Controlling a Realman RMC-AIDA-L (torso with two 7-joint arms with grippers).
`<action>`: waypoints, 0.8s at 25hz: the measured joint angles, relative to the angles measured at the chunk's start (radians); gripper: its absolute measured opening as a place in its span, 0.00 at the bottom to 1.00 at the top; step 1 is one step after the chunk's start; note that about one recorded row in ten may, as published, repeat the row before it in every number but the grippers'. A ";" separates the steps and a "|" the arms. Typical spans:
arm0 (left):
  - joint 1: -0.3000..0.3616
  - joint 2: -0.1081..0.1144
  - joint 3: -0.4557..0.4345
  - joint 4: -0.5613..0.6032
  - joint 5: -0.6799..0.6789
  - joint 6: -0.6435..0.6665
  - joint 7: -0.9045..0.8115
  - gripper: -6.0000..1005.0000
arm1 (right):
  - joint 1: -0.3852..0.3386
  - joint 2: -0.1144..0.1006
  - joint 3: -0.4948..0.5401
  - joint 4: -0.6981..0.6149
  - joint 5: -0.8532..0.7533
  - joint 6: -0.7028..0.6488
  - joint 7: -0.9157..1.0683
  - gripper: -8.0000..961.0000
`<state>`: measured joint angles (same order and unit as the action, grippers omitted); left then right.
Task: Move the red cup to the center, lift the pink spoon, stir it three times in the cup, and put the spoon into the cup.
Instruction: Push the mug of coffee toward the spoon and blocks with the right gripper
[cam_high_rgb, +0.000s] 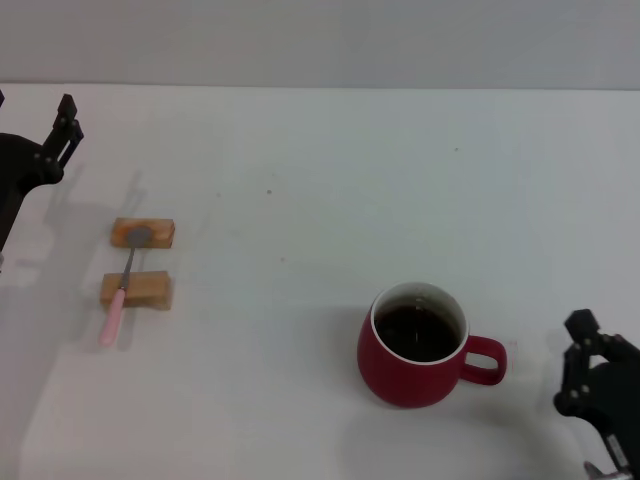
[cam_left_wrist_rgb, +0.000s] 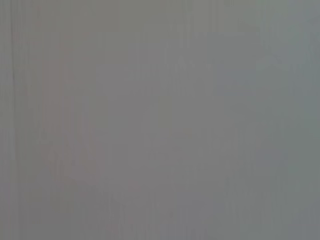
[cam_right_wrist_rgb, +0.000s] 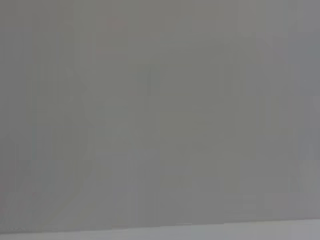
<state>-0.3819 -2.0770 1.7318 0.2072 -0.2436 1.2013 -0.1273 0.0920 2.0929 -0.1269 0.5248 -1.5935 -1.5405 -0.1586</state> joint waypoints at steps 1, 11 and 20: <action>0.000 0.000 0.000 0.000 0.000 0.000 0.000 0.81 | -0.008 0.000 0.006 0.000 0.000 -0.007 0.000 0.01; 0.001 0.003 0.000 -0.002 -0.002 0.000 0.000 0.81 | -0.017 -0.001 0.001 0.036 -0.007 0.047 0.001 0.01; 0.000 0.003 0.000 -0.006 -0.003 0.000 0.000 0.81 | -0.015 -0.001 -0.007 0.045 -0.009 0.025 -0.011 0.01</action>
<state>-0.3820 -2.0738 1.7318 0.2011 -0.2468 1.2010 -0.1273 0.0773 2.0923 -0.1338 0.5697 -1.6027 -1.5160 -0.1692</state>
